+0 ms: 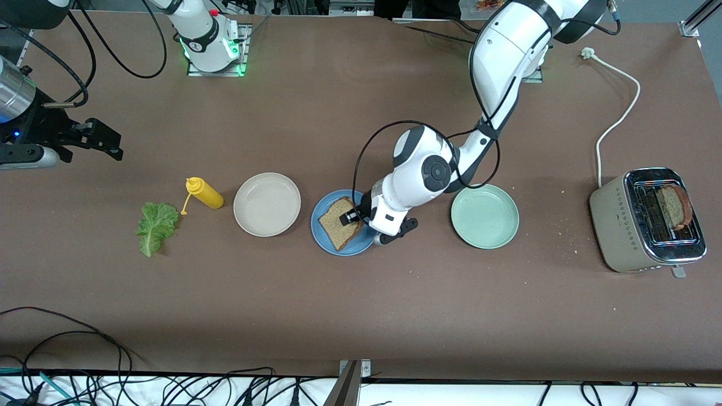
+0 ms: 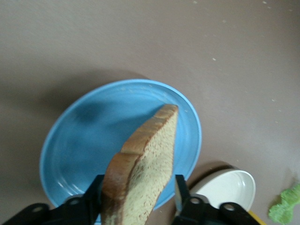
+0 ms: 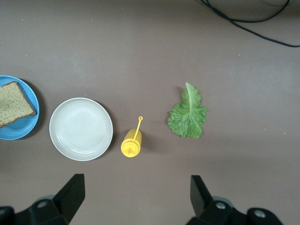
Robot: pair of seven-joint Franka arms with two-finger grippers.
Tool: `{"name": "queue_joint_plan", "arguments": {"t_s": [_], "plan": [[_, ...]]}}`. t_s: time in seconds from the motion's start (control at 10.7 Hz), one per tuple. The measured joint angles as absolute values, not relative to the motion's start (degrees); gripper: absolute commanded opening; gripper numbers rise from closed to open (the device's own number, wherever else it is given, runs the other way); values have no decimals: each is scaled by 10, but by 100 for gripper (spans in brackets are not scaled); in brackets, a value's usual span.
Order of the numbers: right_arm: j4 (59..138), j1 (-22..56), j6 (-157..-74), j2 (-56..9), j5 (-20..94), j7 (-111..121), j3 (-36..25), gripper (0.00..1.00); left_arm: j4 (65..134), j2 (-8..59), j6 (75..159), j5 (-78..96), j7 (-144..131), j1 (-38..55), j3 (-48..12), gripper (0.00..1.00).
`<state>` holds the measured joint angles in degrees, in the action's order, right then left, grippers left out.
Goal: Make sandwich in blue plate with both arms
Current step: 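Raise the left gripper toward the toaster while the right gripper reaches the lettuce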
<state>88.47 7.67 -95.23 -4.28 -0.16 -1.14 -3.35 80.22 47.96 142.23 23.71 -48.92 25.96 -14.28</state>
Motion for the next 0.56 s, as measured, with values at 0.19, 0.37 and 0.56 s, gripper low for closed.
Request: {"name": "queue_joint_plan", "arguments": {"t_s": [0.19, 0.37, 0.56], "plan": [[885, 77, -952, -44, -2, -11, -34, 100, 803, 480, 1386, 237, -489, 257, -125, 78], [885, 74, -952, -47, -2, -11, -36, 100, 803, 479, 1352, 237, -489, 254, -115, 78], [886, 68, -951, -64, -2, -11, -38, 100, 802, 478, 1312, 236, -489, 252, -101, 78]]}}
